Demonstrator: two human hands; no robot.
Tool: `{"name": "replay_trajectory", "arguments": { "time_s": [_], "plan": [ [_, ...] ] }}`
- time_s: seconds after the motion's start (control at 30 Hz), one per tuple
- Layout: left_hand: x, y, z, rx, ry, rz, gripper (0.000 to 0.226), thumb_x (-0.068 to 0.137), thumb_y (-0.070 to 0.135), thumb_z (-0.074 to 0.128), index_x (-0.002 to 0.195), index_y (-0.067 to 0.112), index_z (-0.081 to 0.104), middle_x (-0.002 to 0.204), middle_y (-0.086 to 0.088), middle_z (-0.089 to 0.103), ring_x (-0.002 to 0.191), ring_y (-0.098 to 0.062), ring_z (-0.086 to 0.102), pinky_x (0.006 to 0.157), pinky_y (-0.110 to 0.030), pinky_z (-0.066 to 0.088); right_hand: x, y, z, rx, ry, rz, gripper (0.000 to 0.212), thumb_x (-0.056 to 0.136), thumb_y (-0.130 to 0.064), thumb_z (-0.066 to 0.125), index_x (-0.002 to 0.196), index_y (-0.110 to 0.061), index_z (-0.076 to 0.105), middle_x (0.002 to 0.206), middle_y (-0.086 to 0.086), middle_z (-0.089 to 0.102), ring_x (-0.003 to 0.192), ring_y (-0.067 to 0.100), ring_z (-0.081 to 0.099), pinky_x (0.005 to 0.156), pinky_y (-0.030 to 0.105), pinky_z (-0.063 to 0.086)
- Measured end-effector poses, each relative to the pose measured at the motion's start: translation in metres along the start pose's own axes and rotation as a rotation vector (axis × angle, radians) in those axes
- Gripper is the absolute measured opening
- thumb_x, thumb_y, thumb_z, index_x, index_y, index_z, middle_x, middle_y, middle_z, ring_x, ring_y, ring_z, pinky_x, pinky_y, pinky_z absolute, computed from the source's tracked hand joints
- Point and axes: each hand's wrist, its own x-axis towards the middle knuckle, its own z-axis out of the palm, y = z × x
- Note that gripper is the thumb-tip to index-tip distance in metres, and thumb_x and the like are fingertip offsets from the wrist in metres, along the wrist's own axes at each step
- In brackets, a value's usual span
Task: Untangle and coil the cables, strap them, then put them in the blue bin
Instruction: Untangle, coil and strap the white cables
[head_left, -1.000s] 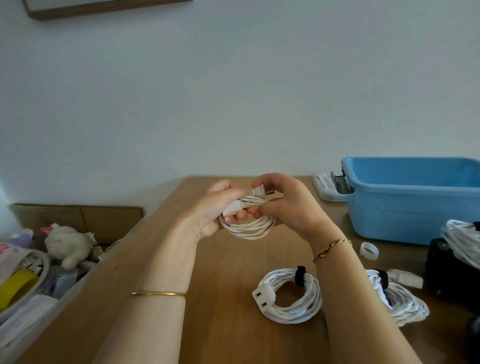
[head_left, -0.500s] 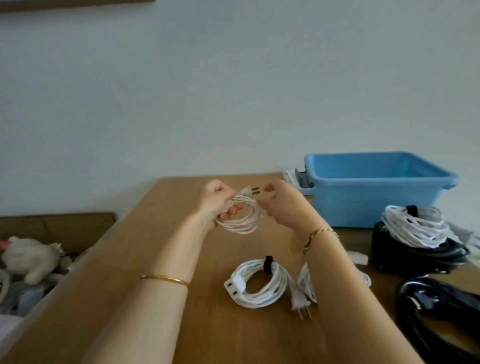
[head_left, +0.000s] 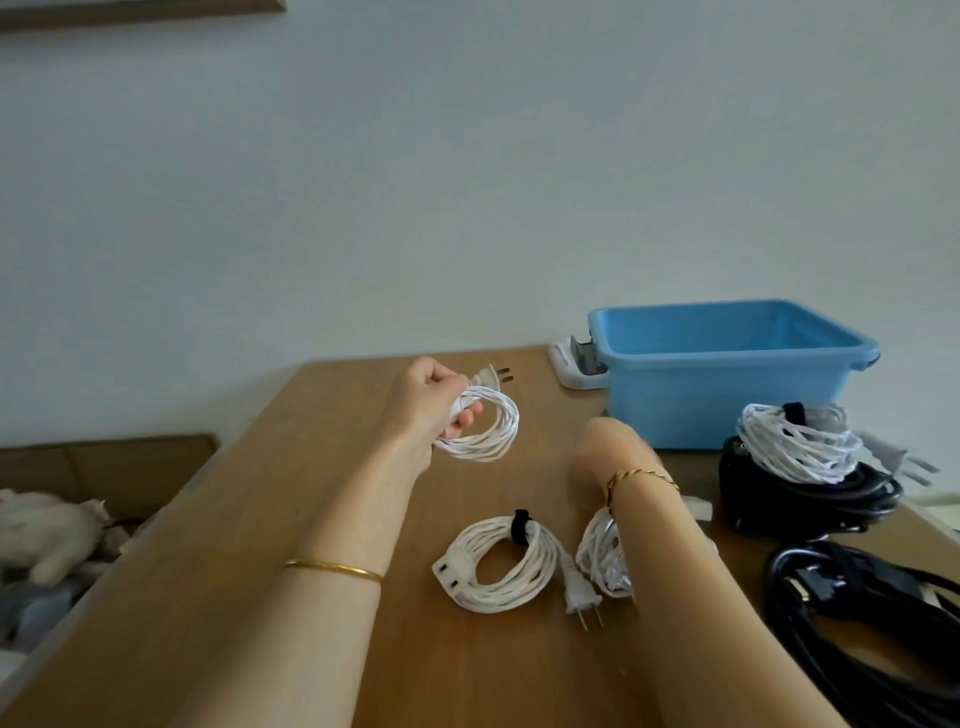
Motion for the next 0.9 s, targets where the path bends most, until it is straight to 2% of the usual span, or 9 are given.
{"name": "replay_trajectory", "arguments": {
  "time_s": [0.1,0.17,0.27,0.4,0.5,0.6,0.73,0.83,0.9],
  "plan": [
    [-0.001,-0.001,-0.002,-0.002,0.013,-0.001,0.02,0.088,-0.004,0.046,0.075,0.011,0.041,0.062,-0.016,0.061,0.041,-0.016,0.045,0.034,-0.019,0.023,0.0,-0.001,0.0,0.035,0.023,-0.025,0.02,0.091,-0.005,0.044,0.106,-0.006,0.057,0.114,0.012,0.057,0.106,0.029,0.055,0.088,0.037,0.045],
    [-0.001,-0.002,-0.005,0.0,0.031,0.01,0.02,0.088,-0.003,0.047,0.075,0.012,0.041,0.063,-0.015,0.062,0.042,-0.016,0.045,0.033,-0.019,0.024,0.001,-0.005,-0.002,0.149,0.074,-0.06,0.02,0.091,-0.002,0.047,0.107,-0.004,0.058,0.112,0.011,0.058,0.106,0.029,0.056,0.088,0.036,0.047],
    [-0.002,-0.002,-0.012,0.021,0.081,0.026,0.02,0.088,0.0,0.047,0.075,0.013,0.042,0.065,-0.013,0.063,0.043,-0.015,0.047,0.036,-0.018,0.027,0.0,-0.015,-0.008,0.442,0.106,-0.277,0.025,0.085,0.006,0.055,0.096,-0.011,0.068,0.103,0.005,0.064,0.099,0.021,0.06,0.083,0.028,0.049],
    [-0.002,-0.005,-0.026,0.082,0.169,0.068,0.02,0.088,0.003,0.047,0.074,0.016,0.042,0.071,-0.012,0.062,0.05,-0.016,0.055,0.039,-0.018,0.031,-0.013,-0.036,-0.015,0.931,-0.092,-0.448,0.033,0.075,0.019,0.057,0.08,-0.013,0.065,0.085,0.007,0.059,0.083,0.019,0.057,0.079,0.031,0.053],
    [-0.001,-0.009,-0.033,0.13,0.204,0.124,0.019,0.087,0.004,0.048,0.073,0.016,0.043,0.071,-0.015,0.061,0.047,-0.015,0.055,0.038,-0.017,0.031,-0.016,-0.054,-0.012,1.074,-0.232,-0.527,0.034,0.076,0.022,0.055,0.081,-0.01,0.064,0.078,0.008,0.056,0.069,0.014,0.055,0.066,0.02,0.054],
    [-0.001,-0.009,-0.034,0.158,0.177,0.153,0.019,0.089,0.005,0.048,0.073,0.015,0.043,0.063,-0.011,0.061,0.041,-0.011,0.052,0.038,-0.018,0.032,-0.016,-0.068,-0.005,1.123,-0.256,-0.587,0.028,0.076,0.018,0.061,0.082,-0.009,0.065,0.077,0.01,0.058,0.067,0.016,0.057,0.065,0.021,0.055],
    [0.003,-0.006,-0.036,0.153,0.157,0.146,0.017,0.091,0.007,0.049,0.075,0.013,0.044,0.061,-0.008,0.058,0.04,-0.012,0.052,0.037,-0.019,0.031,-0.007,-0.079,0.002,0.995,-0.075,-0.621,0.02,0.075,0.007,0.07,0.08,-0.012,0.066,0.073,0.008,0.065,0.066,0.019,0.063,0.076,0.036,0.057],
    [0.004,-0.005,-0.038,0.123,0.138,0.123,0.015,0.091,0.008,0.05,0.078,0.012,0.045,0.063,-0.008,0.058,0.042,-0.014,0.052,0.038,-0.02,0.032,-0.004,-0.083,0.006,0.968,-0.006,-0.64,0.017,0.077,0.003,0.07,0.079,-0.014,0.066,0.063,0.001,0.067,0.058,0.01,0.065,0.074,0.033,0.058],
    [0.005,-0.003,-0.039,0.103,0.131,0.122,0.014,0.091,0.008,0.049,0.079,0.012,0.045,0.063,-0.008,0.058,0.042,-0.014,0.051,0.038,-0.02,0.031,-0.002,-0.084,0.008,0.931,0.058,-0.656,0.015,0.078,0.0,0.069,0.077,-0.014,0.066,0.064,0.002,0.068,0.06,0.012,0.066,0.075,0.036,0.058]
  ]
}}
